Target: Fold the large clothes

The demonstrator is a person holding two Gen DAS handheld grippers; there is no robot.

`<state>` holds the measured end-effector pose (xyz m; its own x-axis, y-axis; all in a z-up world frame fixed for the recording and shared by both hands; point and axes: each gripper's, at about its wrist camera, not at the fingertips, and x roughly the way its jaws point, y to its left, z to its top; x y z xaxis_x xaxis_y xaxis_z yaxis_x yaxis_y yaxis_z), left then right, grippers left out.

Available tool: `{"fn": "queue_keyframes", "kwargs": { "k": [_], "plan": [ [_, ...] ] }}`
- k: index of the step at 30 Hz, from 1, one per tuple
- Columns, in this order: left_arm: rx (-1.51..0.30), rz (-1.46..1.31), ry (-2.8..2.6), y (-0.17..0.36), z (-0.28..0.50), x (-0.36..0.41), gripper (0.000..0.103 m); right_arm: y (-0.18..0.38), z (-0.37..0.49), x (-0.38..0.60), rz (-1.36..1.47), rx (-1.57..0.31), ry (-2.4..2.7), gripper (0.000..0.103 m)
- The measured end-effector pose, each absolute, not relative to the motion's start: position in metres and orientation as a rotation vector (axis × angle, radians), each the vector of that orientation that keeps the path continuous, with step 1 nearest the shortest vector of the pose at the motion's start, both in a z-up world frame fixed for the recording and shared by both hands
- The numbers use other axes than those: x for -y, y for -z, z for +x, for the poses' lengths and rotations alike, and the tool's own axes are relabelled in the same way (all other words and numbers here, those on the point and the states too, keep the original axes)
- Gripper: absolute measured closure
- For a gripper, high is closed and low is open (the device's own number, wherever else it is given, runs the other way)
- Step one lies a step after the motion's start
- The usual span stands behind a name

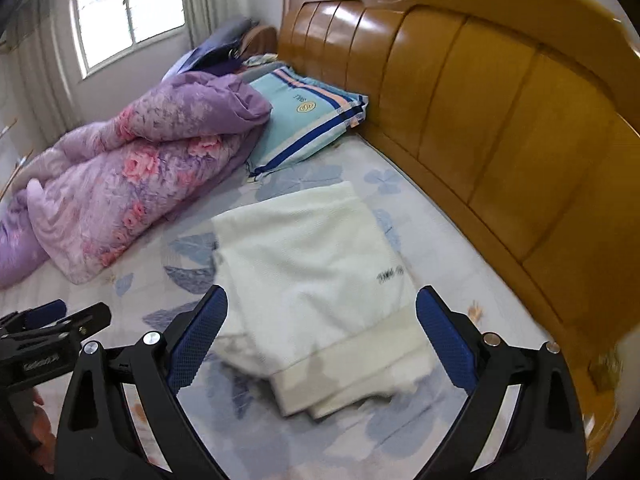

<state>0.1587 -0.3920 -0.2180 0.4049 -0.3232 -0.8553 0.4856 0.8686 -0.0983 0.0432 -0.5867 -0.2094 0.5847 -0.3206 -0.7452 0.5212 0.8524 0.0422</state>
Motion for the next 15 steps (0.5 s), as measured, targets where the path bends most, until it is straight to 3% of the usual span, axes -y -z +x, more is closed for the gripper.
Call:
{"fn": "queue_keyframes", "kwargs": {
  "k": [15],
  "plan": [
    [-0.815, 0.148, 0.654, 0.109, 0.057, 0.222, 0.011, 0.117, -0.04, 0.42, 0.313, -0.662, 0.646, 0.009]
  ]
}}
